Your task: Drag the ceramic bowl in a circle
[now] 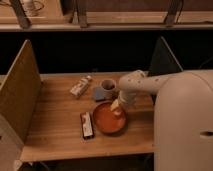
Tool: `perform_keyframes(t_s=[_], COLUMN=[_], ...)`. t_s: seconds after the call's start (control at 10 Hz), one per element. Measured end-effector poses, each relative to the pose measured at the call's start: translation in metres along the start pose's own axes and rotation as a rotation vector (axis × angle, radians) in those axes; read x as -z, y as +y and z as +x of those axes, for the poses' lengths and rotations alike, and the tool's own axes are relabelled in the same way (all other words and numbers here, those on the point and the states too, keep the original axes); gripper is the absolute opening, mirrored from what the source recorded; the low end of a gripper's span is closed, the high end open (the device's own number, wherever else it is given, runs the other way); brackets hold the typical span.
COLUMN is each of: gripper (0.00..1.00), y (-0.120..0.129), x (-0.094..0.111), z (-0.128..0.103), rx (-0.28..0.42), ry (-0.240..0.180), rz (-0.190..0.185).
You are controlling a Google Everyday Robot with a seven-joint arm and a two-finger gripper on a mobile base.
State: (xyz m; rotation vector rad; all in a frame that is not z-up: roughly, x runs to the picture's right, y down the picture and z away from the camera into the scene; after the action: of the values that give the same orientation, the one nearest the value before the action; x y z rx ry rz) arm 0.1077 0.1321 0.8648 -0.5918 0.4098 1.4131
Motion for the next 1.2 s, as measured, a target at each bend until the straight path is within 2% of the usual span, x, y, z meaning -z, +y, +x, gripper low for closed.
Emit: perform_keyframes(t_s=[0.2,0.3,0.4,0.5,0.7,1.0,1.2], gripper=[0.80,0.74,0.64,0.57,0.36,0.05,0.00], y=[0.008,0.013,0.013,0.011,0.014,0.028,0.027], x=[-0.023,-0.033,-0.036,-0.035,-0.024,-0.007,0.000], z=[0.003,0.001,0.000,-0.004,-0.012,-0.015,-0.012], rx=[0.007,0.007,-0.001,-0.009,-0.014,-0.001,0.001], ry=[0.044,0.059,0.066,0.060,0.026,-0.030,-0.050], rz=[-0.019,-0.025,-0.018,-0.011,-0.006,-0.027,-0.030])
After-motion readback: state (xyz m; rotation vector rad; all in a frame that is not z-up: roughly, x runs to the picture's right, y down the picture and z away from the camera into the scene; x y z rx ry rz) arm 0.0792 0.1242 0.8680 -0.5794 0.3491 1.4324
